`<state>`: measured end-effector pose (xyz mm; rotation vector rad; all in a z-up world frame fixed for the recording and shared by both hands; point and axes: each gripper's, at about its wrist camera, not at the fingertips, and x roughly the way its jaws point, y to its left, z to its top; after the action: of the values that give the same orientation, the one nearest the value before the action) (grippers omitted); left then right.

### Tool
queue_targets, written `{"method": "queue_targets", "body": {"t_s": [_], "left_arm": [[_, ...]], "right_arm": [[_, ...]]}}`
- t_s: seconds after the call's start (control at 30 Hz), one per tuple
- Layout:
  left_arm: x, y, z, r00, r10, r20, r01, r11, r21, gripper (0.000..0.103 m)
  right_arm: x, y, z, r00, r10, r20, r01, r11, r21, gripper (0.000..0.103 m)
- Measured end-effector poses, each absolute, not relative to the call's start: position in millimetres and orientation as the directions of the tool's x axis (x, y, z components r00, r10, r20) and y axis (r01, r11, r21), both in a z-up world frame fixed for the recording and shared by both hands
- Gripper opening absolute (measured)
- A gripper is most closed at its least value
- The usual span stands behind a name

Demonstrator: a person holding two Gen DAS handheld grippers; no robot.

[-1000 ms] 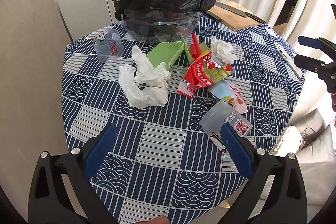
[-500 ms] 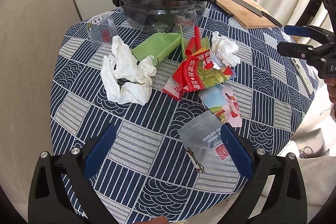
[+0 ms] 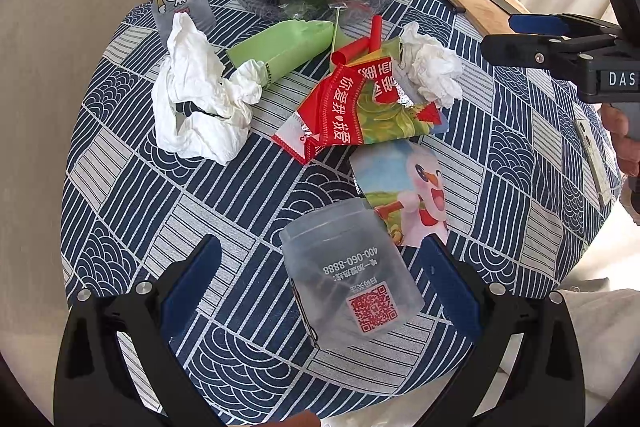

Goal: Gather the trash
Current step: 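Move the left tool toward the clear QR-code cup and the right tool toward the white tissue, then close the left gripper on the clear cup while the right gripper grasps the white tissue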

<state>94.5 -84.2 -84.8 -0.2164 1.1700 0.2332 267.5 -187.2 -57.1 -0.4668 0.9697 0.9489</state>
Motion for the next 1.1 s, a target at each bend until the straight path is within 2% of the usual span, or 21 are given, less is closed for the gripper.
{"method": "queue_targets", "body": {"t_s": [0.43,0.5,0.57,0.67,0.87,1.1], "left_arm": [[99.3,-92.3,-111.9,0.296,0.1,-0.95,-0.35,0.937,-0.011,0.097],[99.7,-92.8,-116.8,0.281,0.1,-0.954,-0.359,0.933,-0.008,0.097],[99.6,-91.7,-122.3,0.265,0.106,-0.958,-0.373,0.928,-0.001,0.097],[101.8,-90.7,-132.1,0.232,0.106,-0.967,-0.394,0.919,0.006,0.097],[101.1,-89.0,-149.0,0.203,0.097,-0.974,-0.424,0.906,0.002,0.099],[95.4,-89.4,-150.5,0.203,0.104,-0.974,-0.416,0.909,0.01,0.099]], "right_arm": [[302.0,-168.0,-110.3,0.112,0.424,-0.899,-0.793,0.583,0.176,0.092],[305.0,-166.7,-115.9,0.06,0.44,-0.896,-0.784,0.577,0.23,0.068],[306.4,-165.9,-119.8,0.001,0.458,-0.889,-0.773,0.564,0.29,0.058],[301.9,-164.3,-118.5,-0.015,0.472,-0.881,-0.792,0.533,0.299,0.045],[294.7,-164.4,-111.8,-0.029,0.489,-0.872,-0.818,0.489,0.301,0.03],[290.7,-173.0,-102.5,-0.006,0.514,-0.858,-0.83,0.476,0.291,0.026]]}}
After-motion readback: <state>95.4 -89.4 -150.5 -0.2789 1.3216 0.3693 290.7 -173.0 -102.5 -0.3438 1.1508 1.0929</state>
